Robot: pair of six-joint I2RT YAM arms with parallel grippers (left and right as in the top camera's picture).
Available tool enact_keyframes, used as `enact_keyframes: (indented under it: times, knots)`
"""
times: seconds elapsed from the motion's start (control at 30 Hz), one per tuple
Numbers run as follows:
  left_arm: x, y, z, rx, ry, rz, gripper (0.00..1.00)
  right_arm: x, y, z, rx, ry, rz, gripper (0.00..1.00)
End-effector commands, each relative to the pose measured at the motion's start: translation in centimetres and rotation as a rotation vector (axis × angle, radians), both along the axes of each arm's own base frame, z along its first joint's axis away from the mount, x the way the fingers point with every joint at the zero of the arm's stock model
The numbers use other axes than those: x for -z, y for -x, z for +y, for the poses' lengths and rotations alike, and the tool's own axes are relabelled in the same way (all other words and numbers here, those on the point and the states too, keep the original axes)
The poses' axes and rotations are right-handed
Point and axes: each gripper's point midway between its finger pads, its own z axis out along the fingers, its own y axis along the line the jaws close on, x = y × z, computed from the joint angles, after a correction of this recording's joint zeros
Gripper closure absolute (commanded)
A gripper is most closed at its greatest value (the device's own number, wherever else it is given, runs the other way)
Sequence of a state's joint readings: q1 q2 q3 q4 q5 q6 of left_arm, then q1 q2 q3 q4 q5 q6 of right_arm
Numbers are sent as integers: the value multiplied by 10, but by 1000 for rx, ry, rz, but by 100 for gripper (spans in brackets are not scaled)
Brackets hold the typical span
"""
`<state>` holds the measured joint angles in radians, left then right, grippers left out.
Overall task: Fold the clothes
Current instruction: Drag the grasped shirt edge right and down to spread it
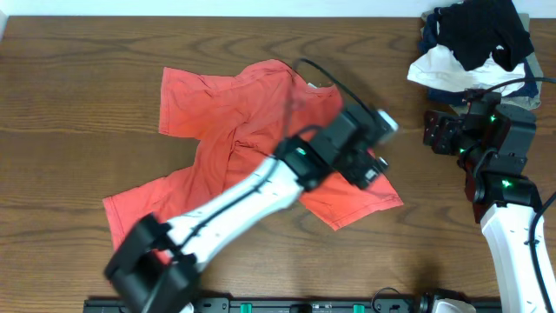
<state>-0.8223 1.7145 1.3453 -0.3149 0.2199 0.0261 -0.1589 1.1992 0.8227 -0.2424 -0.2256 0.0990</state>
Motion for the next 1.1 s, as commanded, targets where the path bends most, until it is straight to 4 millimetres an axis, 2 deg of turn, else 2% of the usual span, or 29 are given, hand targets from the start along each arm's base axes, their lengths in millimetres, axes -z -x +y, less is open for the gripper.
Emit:
enact_keyframes:
  times: [0.0,0.07,0.17,0.2,0.23,0.33,0.43,0.5,0.67,0.77,0.83,0.9,1.07]
  knots:
    - [-61,-40,63,-176,46,-98,8,-14,-1,10,-50,-41,-35,27]
    - [-61,-53,105,-268,14,-68,8,-15,0,17,-81,-60,-38,27]
    - [-39,-62,170,-435,-58,67,8,-15,1,30,-124,-77,-38,28]
    - [-26,-59,194,-506,-90,144,8,-15,1,35,-139,-77,-35,28]
    - [-19,-56,210,-556,-109,198,8,-14,1,40,-153,-76,-33,28]
    - [7,-37,271,-840,-197,382,7,-10,1,55,-193,-74,-23,28]
    - [18,-7,308,-995,-300,477,8,-5,-2,61,-198,-60,-10,28]
    - [20,15,322,-1097,-340,498,8,0,-5,61,-194,-53,-1,28]
    - [30,59,331,-1218,-265,493,8,10,-12,61,-194,-55,13,28]
    - [54,88,338,-1257,-231,508,10,16,-16,61,-194,-56,19,27]
    - [73,102,334,-1261,-197,547,15,18,-18,61,-194,-57,22,27]
    - [94,112,327,-1243,-175,594,28,20,-18,61,-194,-57,24,28]
    - [132,126,335,-1339,-231,653,34,20,-17,63,-200,-63,29,28]
